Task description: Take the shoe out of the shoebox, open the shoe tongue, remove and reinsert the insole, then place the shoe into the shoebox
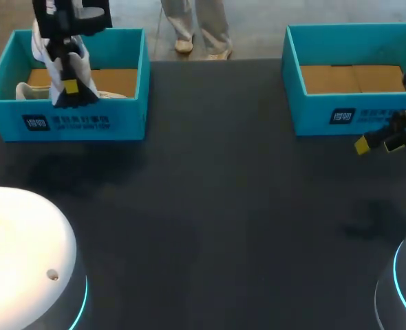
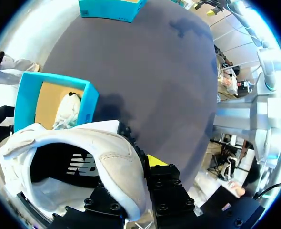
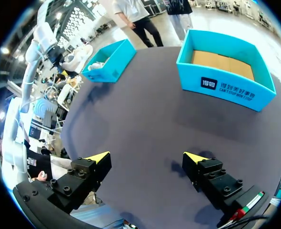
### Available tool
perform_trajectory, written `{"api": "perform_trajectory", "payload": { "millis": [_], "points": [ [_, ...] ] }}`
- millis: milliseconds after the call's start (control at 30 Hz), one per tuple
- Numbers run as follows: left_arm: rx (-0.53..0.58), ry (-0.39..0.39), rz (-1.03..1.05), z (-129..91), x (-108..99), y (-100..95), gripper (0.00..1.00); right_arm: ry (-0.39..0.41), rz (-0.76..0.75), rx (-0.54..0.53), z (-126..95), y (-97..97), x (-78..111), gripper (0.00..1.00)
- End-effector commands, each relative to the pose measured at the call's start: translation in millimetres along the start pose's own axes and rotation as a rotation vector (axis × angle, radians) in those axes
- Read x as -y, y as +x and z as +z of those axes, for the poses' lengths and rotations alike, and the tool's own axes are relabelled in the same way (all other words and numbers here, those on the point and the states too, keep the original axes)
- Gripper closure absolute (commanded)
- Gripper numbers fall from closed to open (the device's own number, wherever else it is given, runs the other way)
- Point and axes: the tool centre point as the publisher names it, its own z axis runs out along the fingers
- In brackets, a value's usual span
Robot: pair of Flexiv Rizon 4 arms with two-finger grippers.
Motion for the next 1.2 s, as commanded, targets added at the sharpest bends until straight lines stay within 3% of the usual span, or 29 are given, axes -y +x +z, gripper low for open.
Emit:
{"api": "perform_trajectory", "payload": {
  "millis": [33, 333, 667, 1200],
  "points": [
    [0.006, 0.002, 0.031, -7, -15, -9.0, 1.00, 0.001, 0.001, 0.001, 1, 0.1, -0.2, 0.00],
    [0.028, -0.009, 0.021, -21, -41, -31.6, 1.00, 0.001, 0.001, 0.001, 1, 0.1, -0.2, 0.00],
    [-0.001, -0.062, 0.013, -23, -43, -52.4, 1.00, 0.001, 0.001, 0.001, 1, 0.1, -0.2, 0.00],
    [-0.001, -0.062, 0.013, -23, -43, -52.4, 1.00, 0.001, 0.001, 0.001, 1, 0.1, -0.2, 0.00]
  ]
}}
